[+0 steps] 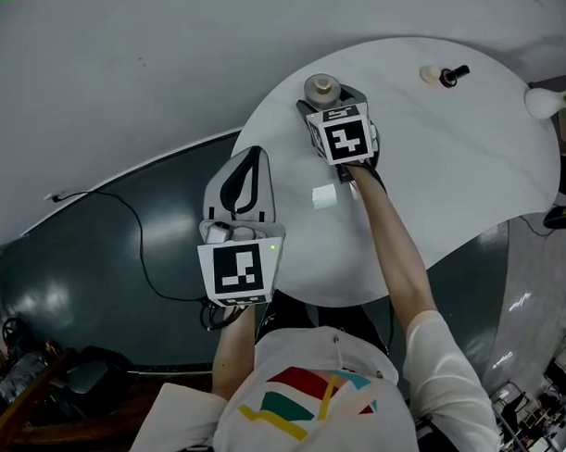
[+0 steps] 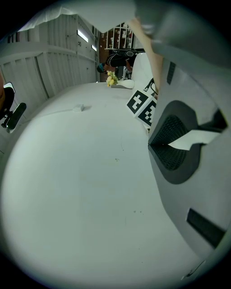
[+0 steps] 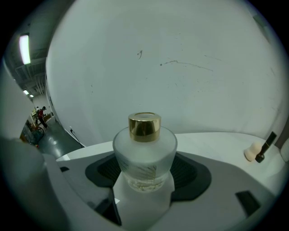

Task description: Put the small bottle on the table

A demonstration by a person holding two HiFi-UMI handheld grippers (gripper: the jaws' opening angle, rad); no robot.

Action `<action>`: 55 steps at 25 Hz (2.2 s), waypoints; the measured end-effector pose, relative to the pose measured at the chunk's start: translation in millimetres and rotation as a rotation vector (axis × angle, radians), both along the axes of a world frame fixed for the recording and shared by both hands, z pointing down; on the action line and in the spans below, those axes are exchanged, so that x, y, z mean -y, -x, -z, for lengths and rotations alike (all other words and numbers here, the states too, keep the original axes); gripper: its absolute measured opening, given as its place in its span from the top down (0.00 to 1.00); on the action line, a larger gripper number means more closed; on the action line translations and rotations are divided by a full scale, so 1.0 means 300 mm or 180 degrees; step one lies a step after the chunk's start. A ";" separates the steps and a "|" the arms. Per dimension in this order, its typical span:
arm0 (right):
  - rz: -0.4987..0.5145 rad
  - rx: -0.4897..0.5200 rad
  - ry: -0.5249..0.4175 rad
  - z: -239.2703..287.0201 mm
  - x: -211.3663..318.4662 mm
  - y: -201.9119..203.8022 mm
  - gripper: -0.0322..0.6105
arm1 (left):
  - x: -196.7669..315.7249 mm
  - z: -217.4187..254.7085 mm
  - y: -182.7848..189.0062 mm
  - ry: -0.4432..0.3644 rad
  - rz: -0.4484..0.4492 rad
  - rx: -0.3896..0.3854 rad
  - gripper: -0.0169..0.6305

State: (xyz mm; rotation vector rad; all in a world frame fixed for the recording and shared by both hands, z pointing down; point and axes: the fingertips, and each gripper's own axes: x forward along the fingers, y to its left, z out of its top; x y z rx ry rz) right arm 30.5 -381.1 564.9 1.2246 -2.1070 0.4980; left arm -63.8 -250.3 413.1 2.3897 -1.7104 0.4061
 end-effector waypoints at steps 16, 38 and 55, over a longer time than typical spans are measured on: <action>0.0015 -0.0051 -0.0058 -0.020 0.014 0.004 0.42 | 0.021 -0.019 -0.009 0.0039 -0.0013 -0.0079 0.95; 0.0023 -0.0084 -0.0224 0.032 0.010 0.005 0.42 | 0.002 0.030 -0.008 -0.0028 -0.0021 -0.0029 0.95; -0.0055 0.0060 -0.0488 0.252 -0.050 -0.039 0.43 | -0.040 0.118 -0.050 -0.0190 -0.0049 -0.0137 0.95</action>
